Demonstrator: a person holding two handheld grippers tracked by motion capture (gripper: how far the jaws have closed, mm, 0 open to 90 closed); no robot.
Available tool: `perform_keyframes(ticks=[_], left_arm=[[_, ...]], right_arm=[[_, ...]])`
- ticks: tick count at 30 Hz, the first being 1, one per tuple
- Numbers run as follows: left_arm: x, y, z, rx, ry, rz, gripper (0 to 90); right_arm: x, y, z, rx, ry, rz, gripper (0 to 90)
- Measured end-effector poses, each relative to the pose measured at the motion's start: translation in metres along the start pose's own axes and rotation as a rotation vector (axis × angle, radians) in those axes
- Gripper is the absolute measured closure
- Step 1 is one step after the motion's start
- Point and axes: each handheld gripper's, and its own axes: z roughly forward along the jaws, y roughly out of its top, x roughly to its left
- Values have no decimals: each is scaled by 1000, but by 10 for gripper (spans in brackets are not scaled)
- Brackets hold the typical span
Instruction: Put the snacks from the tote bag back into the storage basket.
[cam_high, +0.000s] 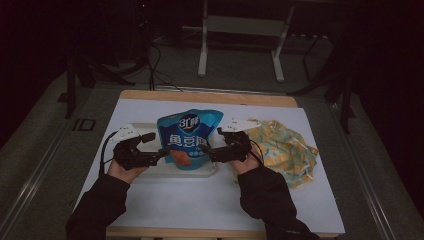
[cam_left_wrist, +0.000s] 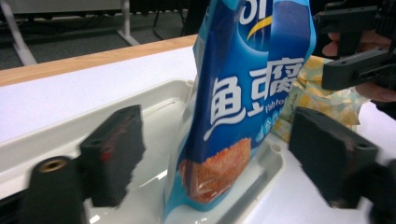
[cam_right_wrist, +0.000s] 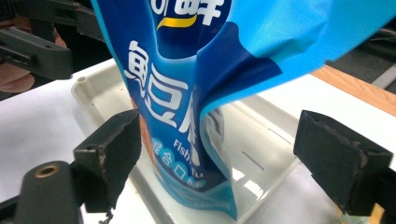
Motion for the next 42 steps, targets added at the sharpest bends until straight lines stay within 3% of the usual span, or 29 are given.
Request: perform_keyframes(ticks=[5, 12, 18, 29, 36, 42], left_arm=[[-8, -4, -6, 8, 0, 23, 87], [-25, -17, -10, 21, 27, 21, 87], [-40, -28, -10, 24, 15, 21, 87], [-64, -39, 4, 18, -56, 22, 87], [-75, -43, 19, -2, -99, 31, 87], [-82, -47, 33, 14, -133, 36, 87]], right_arm=[[-2, -3, -10, -5, -7, 4, 150], [-2, -10, -24, -16, -8, -5, 151], [-2, -19, -35, -17, -13, -16, 152], [-2, -44, -56, -10, -9, -4, 153], [-9, -65, -73, -3, -32, 7, 153], [-20, -85, -91, -12, -64, 40, 153]])
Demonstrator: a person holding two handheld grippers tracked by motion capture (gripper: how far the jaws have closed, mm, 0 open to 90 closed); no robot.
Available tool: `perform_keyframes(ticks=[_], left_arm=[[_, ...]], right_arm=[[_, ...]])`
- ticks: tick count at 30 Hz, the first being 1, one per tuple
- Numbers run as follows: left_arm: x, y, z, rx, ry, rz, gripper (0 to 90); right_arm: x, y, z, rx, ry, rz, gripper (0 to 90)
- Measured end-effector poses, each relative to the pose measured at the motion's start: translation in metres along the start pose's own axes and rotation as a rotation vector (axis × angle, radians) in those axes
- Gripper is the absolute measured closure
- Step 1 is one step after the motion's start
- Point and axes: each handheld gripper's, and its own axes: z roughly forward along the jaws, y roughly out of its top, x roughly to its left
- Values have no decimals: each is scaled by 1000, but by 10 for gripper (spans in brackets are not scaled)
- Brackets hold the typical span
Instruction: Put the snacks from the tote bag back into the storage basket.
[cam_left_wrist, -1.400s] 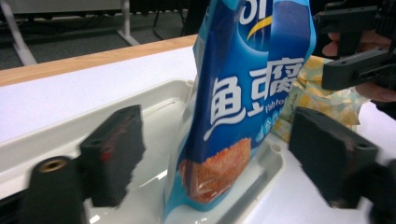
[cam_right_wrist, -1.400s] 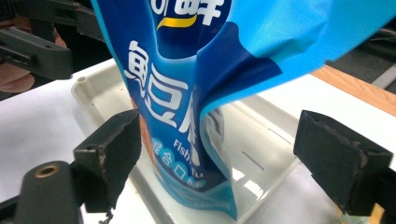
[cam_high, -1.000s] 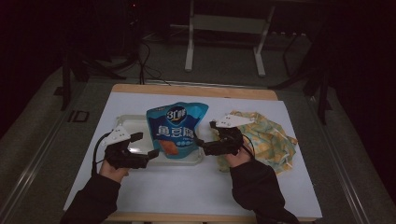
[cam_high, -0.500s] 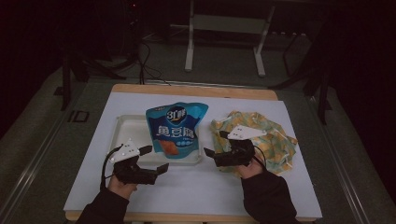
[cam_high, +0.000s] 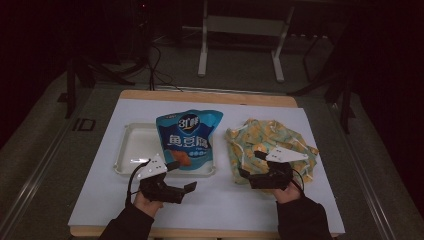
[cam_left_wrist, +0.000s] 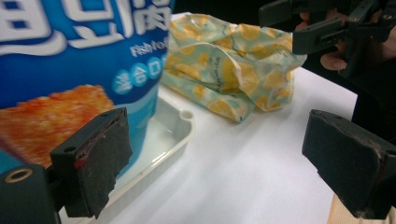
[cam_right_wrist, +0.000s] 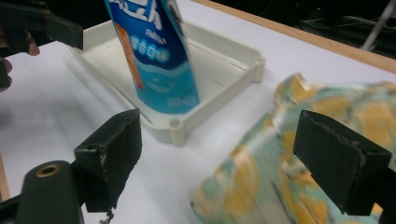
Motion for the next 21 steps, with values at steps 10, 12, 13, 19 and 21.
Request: perform_keyframes(ticks=[10, 12, 13, 19, 21], left_arm=[[-9, -2, 17, -8, -45, 14, 87], [-10, -3, 20, -13, -54, 16, 87], [-10, -4, 22, -12, -57, 16, 87], [-12, -10, 29, 3, -64, 28, 87], [-13, -11, 30, 10, -63, 41, 87]], right_arm=[[-18, -29, -30, -33, -48, 41, 153], [-19, -32, -33, -32, -55, 45, 153], [-22, -39, -37, -36, -70, 56, 153], [-26, -57, -46, -36, -104, 76, 153], [-26, -61, -52, -55, -132, 70, 153]])
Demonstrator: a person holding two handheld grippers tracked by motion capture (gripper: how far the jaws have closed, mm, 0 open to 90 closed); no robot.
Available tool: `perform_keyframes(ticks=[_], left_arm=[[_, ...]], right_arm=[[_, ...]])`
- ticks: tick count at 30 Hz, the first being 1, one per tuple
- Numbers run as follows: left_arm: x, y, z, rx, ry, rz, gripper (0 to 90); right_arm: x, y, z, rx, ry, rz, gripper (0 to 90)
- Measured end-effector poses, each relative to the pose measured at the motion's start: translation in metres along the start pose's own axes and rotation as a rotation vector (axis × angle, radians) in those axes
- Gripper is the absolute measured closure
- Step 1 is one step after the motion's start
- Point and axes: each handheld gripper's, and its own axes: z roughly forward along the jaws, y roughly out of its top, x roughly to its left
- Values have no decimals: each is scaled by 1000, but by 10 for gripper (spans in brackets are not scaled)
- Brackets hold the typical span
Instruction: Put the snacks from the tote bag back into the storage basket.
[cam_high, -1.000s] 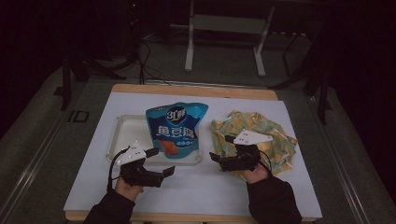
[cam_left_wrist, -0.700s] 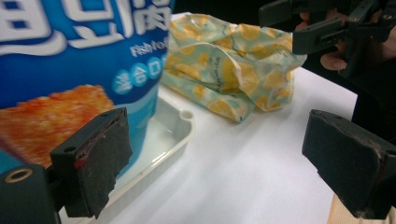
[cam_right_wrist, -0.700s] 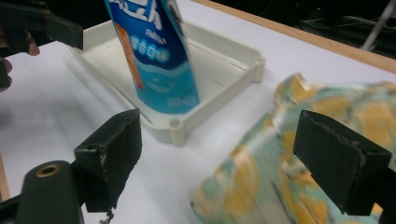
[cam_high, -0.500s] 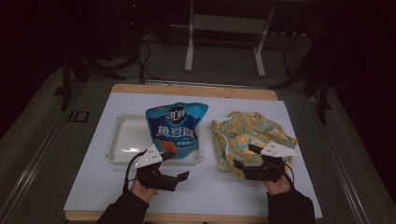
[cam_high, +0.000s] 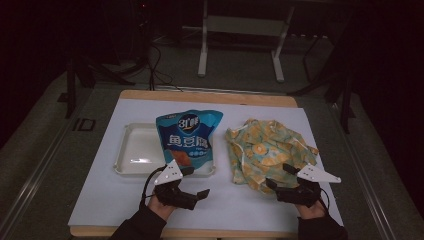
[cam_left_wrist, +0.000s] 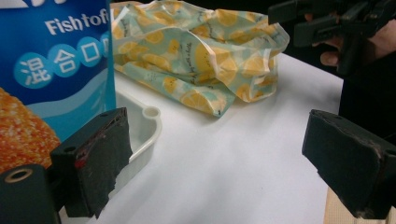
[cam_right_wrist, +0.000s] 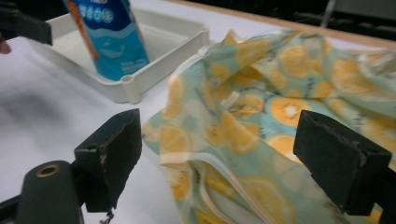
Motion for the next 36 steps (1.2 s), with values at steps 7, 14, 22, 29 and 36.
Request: perform_keyframes(ticks=[7, 14, 22, 29, 36], left_arm=[[-3, -6, 1, 25, 16, 34, 87], [-1, -9, -2, 15, 21, 27, 87], [-2, -14, 1, 32, 18, 36, 87], [-2, -16, 1, 32, 11, 37, 87], [-3, -16, 0, 27, 14, 43, 87]], right_arm=[[-2, -12, -8, -2, -58, -2, 152], [-4, -17, -8, 0, -61, 13, 152], [-3, -17, -8, -26, -68, 5, 153], [-5, -18, -7, -40, -71, 11, 152], [-6, -19, -7, -61, -86, 8, 153]])
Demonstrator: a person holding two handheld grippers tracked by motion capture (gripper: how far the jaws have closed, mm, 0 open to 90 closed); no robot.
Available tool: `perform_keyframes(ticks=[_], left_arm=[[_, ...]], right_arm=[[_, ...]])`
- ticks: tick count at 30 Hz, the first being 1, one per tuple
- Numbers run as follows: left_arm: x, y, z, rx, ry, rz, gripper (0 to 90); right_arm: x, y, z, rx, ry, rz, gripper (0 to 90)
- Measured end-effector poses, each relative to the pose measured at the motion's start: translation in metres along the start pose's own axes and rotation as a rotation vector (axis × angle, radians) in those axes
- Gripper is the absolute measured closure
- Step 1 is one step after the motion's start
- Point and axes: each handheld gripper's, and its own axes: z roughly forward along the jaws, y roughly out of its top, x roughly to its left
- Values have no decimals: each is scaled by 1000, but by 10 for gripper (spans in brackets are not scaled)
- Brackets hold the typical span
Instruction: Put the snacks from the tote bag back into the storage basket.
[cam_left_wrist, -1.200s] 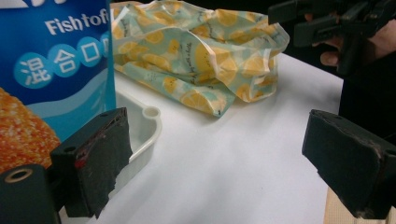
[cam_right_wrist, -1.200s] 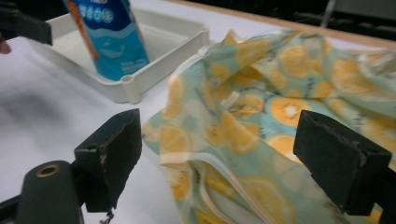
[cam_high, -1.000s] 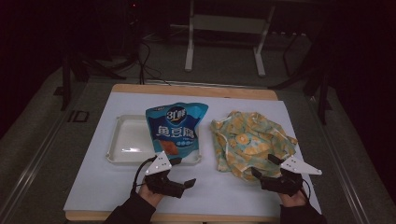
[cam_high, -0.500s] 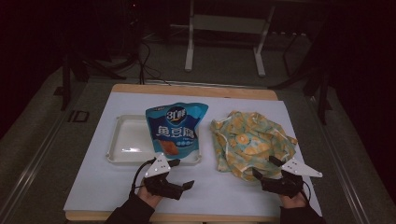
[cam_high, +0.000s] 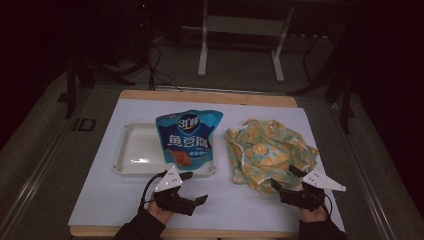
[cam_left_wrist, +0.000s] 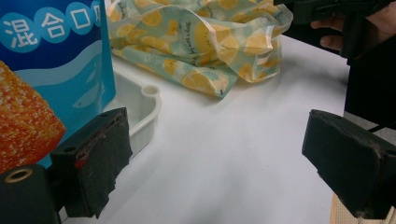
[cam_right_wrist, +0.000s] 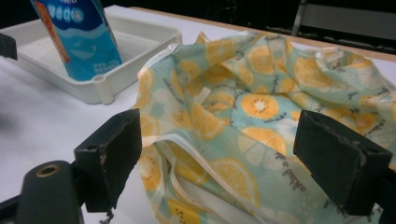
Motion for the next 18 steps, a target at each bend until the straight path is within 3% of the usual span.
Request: perform_keyframes(ticks=[18], left_arm=[[0, -3, 0, 7, 22, 13, 87]], right_arm=[[-3, -2, 1, 2, -12, -2, 153]])
